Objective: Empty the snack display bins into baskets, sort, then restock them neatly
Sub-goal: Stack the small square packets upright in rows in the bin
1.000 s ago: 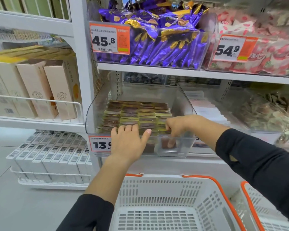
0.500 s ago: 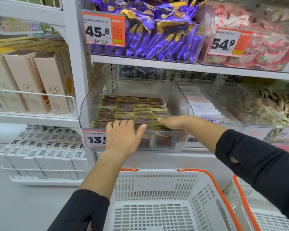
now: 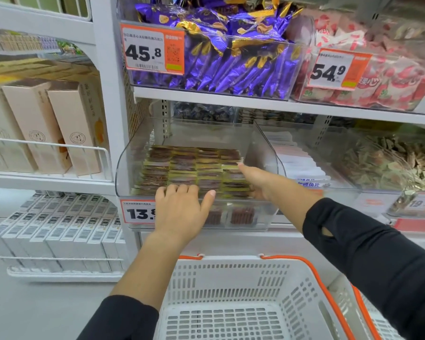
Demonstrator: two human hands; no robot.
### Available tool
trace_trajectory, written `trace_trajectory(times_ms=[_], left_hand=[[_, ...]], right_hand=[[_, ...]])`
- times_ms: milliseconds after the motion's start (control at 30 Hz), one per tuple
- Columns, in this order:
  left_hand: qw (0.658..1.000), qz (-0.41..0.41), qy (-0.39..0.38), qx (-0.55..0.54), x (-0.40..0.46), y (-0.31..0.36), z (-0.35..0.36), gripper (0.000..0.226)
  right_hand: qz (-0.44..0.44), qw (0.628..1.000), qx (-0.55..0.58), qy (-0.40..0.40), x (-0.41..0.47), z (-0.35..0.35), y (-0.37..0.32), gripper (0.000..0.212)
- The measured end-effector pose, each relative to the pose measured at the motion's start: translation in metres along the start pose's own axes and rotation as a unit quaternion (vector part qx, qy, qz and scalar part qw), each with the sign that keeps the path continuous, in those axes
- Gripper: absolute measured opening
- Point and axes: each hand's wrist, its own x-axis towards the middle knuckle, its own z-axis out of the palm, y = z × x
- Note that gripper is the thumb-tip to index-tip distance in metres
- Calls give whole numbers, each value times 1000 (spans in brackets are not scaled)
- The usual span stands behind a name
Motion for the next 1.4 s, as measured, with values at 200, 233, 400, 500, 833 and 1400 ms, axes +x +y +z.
trace_trajectory(times_ms=[200, 233, 400, 500, 833, 1400], left_hand=[[999, 7, 33, -4, 2, 0, 6, 83], [999, 13, 41, -10, 2, -1, 6, 86], [997, 32, 59, -27, 0, -5, 6, 88], [997, 33, 59, -21, 0, -5, 7, 87], [996, 36, 74, -24, 0, -5, 9, 87], [997, 27, 62, -23, -1, -4, 9, 88]], right_hand=[[-8, 993, 82, 82, 16, -9, -22, 63], [-19, 992, 85, 90, 20, -8, -28, 63], [-12, 991, 99, 86, 30, -7, -40, 69], [-17, 993, 109, 48, 33, -8, -34, 72], [-111, 948, -288, 77, 53, 26, -27, 80], [28, 966, -251, 51, 41, 28, -12, 103]])
